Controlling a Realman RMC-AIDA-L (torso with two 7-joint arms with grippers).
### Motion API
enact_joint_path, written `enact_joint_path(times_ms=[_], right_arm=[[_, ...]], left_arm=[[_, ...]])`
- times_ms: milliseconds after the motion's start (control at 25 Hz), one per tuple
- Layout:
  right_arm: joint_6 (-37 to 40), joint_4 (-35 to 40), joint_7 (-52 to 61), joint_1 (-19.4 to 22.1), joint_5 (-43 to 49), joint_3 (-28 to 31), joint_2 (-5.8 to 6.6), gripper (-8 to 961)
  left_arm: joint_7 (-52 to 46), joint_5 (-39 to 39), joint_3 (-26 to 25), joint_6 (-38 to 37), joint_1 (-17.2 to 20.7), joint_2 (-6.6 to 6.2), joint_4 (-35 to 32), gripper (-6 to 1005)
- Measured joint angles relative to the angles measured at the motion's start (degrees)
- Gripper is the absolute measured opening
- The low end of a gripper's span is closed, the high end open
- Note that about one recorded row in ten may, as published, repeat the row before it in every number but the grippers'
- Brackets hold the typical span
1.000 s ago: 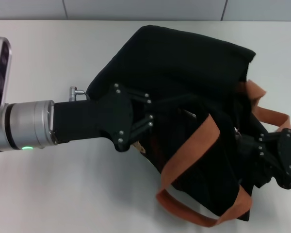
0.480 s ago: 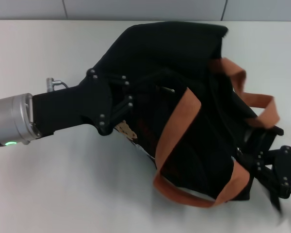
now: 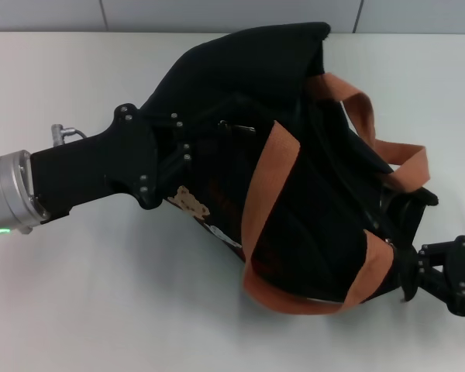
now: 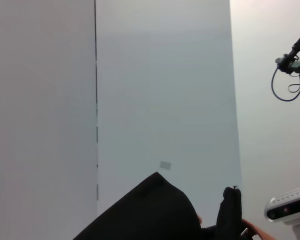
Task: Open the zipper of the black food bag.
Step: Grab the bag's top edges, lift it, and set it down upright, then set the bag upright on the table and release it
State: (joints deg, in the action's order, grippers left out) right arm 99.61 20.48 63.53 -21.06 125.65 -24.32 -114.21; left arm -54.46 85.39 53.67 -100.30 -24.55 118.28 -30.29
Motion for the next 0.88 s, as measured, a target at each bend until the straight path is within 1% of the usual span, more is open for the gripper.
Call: enact_joint_path(times_ms=[160,320,360,400,520,560,600,680,720,760,800,880], right_arm=[[1.14,0.01,1.6,-0.31,-0.35,1.84,0.27,-2],[3.83,0.01,2.33,-0.7,-0.51,6.89,0.4,66],[5.74,-0.05,2.33,-0.7,-0.99,10.62,0.4,83],[5.74,-0.05,2.33,-0.7,-0.99,10.62,0.4,101],[8.58,-0.32,2.79,-0.19,-4.19,16.14,0.39,152],[9.29,-0.4,3.41,0.31,-7.6,17.87,0.1,169],[9.29,-0.4,3.41,0.31,-7.6,17.87,0.1,187],[9.36,-0.47,3.71,0.52,-10.16,18.28,-0.26,221],[9.25,-0.55,3.75,0.54,-11.18,18.31,-0.47,260],[9.03,-0.65,3.98,0.38,-12.2,18.39,-0.86,299],[9.03,-0.65,3.98,0.38,-12.2,18.39,-0.86,338],[8.99,-0.71,4.41,0.09,-12.4,18.46,-1.0,417]], left_arm=[[0.06,-0.17,-0.11,0.86,0.79,-0.07,0.33,91],[0.06,-0.17,-0.63,1.84,1.64,-0.07,0.49,91],[0.06,-0.17,-1.24,2.47,2.48,0.01,0.67,91],[0.06,-0.17,-1.24,2.47,2.48,0.01,0.67,91],[0.19,-0.16,-2.98,3.37,3.65,0.12,2.12,91],[0.53,-0.15,-5.02,4.65,4.41,0.17,4.35,91],[0.53,-0.15,-5.02,4.65,4.41,0.17,4.35,93],[0.8,-0.15,-7.14,6.3,5.04,0.17,6.82,98],[0.8,-0.14,-8.59,7.27,5.41,0.18,8.59,100],[0.82,-0.13,-10.57,8.1,6.1,0.18,11.95,102],[0.82,-0.13,-10.57,8.1,6.1,0.18,11.95,105],[1.41,-0.17,-11.41,8.13,6.76,0.33,15.13,109]])
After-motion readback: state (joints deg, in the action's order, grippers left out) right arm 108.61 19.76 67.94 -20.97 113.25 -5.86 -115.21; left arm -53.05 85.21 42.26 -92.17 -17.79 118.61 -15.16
